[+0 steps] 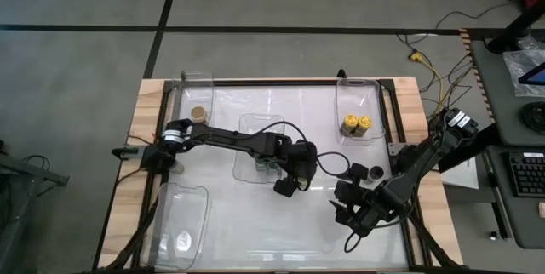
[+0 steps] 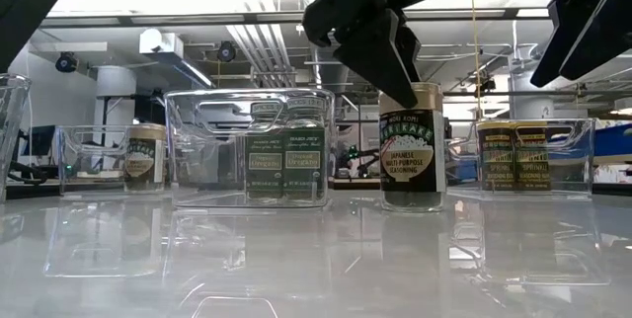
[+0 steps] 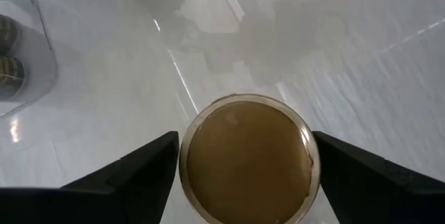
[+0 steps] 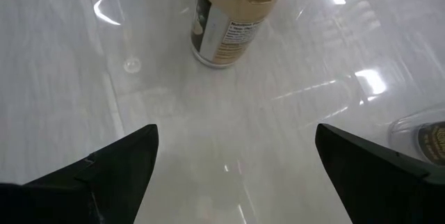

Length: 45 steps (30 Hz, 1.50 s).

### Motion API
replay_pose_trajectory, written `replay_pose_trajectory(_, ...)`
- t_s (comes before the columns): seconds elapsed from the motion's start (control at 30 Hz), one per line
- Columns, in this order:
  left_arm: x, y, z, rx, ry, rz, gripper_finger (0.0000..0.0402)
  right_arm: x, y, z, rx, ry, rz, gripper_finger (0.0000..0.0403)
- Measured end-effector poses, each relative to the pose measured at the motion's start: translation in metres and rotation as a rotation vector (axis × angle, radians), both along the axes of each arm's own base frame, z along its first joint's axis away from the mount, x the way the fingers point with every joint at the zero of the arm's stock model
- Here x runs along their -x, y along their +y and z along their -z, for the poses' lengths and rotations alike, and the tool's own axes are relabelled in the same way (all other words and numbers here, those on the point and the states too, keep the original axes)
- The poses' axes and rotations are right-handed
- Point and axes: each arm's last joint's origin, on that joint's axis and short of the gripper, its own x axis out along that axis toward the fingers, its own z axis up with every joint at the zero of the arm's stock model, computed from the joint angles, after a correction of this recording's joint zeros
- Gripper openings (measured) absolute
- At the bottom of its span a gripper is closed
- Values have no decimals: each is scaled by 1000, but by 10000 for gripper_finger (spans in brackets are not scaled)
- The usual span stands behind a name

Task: Sort spices by type
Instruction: Put the golden seasoning bottle into the top left transparent bin

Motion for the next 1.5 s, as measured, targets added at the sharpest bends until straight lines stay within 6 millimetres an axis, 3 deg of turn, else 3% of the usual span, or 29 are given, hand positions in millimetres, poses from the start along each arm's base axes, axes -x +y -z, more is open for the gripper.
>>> replay_pose_trajectory(0.3,-1,0,0,-21,-14,33,311,0,0,0,-3,-5,3,379)
replay_pose_trajectory(0.6,-1,0,1,-22,-14,37,261,-1,0,0,4,-13,4,379)
replay_pose_trajectory(0.7,-1,-2,1,-16,-14,31,261,-1,0,-1,15,-20,4,379)
replay_pose_trajectory(0.97,4,-13,-5,129,65,-27,261,-1,0,0,25,-14,-9,379)
replay_pose_trajectory(1.13,9,-46,-38,236,15,-26,261,-2,-3,0,50,3,-35,379)
replay_pose_trajectory(1.33,29,-82,-78,209,11,32,261,-7,-9,0,78,22,-48,379)
replay_pose_trajectory(1.5,56,-85,-113,131,4,8,261,-9,-11,-1,89,27,-51,379)
